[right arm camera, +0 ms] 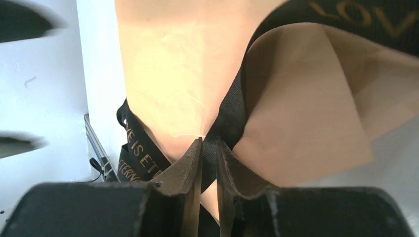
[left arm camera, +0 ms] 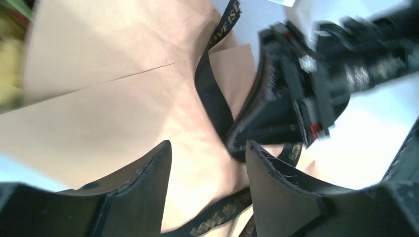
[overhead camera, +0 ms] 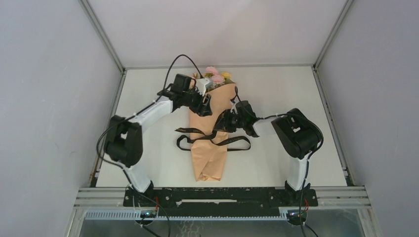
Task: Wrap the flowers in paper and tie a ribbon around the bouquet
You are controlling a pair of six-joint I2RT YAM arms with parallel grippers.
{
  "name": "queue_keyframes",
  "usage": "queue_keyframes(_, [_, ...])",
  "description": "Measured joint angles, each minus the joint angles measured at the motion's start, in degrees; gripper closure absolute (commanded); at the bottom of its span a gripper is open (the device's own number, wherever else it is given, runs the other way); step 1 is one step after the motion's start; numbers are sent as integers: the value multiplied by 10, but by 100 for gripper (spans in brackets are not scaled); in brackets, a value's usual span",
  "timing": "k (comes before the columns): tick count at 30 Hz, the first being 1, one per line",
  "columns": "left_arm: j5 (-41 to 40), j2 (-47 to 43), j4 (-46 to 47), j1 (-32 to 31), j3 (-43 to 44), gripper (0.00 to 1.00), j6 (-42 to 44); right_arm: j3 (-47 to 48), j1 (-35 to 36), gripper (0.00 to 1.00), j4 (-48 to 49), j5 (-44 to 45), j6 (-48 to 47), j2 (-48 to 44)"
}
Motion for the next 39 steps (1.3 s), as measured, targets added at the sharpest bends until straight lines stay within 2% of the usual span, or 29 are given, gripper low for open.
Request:
queue_keyframes(2, [1, -45, -41, -2, 3, 31, 108, 0, -5, 76, 0, -5, 2, 6])
queue_keyframes(4, [-3, -110, -86, -19, -12, 17, 261, 0, -7, 76, 0, -12, 3, 10])
queue_keyframes(5, [-7, -142, -91, -33, -31, 15, 327, 0, -7, 76, 0, -16, 3, 11])
queue_keyframes(8, [-33, -228, -91, -90, -128, 14, 497, 0, -10, 76, -1, -30, 3, 12])
queue_keyframes(10, [-51, -225, -101, -124, -162, 16, 575, 0, -12, 76, -1, -38, 3, 12])
queue_keyframes(12, [-73, -184, -99, -131, -166, 18, 621, 0, -14, 76, -3, -44, 3, 12])
queue_keyframes(18, [-116, -104, -103, -124, -165, 24, 686, 0, -18, 76, -4, -54, 5, 12])
queue_keyframes(22, [-125, -86, -114, -125, -165, 38, 698, 0, -18, 76, -4, -56, 7, 12])
queue_keyframes(23, [-129, -83, -114, -127, -165, 44, 700, 0, -19, 76, -4, -56, 7, 12])
queue_keyframes(25, [-142, -79, -110, -132, -165, 62, 702, 0, -19, 76, -4, -58, 8, 12])
queue_keyframes(28, [-166, -76, -96, -140, -165, 96, 701, 0, -20, 76, -5, -61, 8, 15])
queue_keyframes(29, [-170, -76, -91, -141, -165, 100, 695, 0, -21, 76, -5, -63, 7, 17])
queue_keyframes(34, [-184, -94, -67, -145, -165, 100, 666, 0, -22, 77, -11, -75, 4, 23])
queue_keyframes(39, [-176, -168, -74, -145, -160, 100, 621, 13, -22, 78, -35, -129, -28, 27])
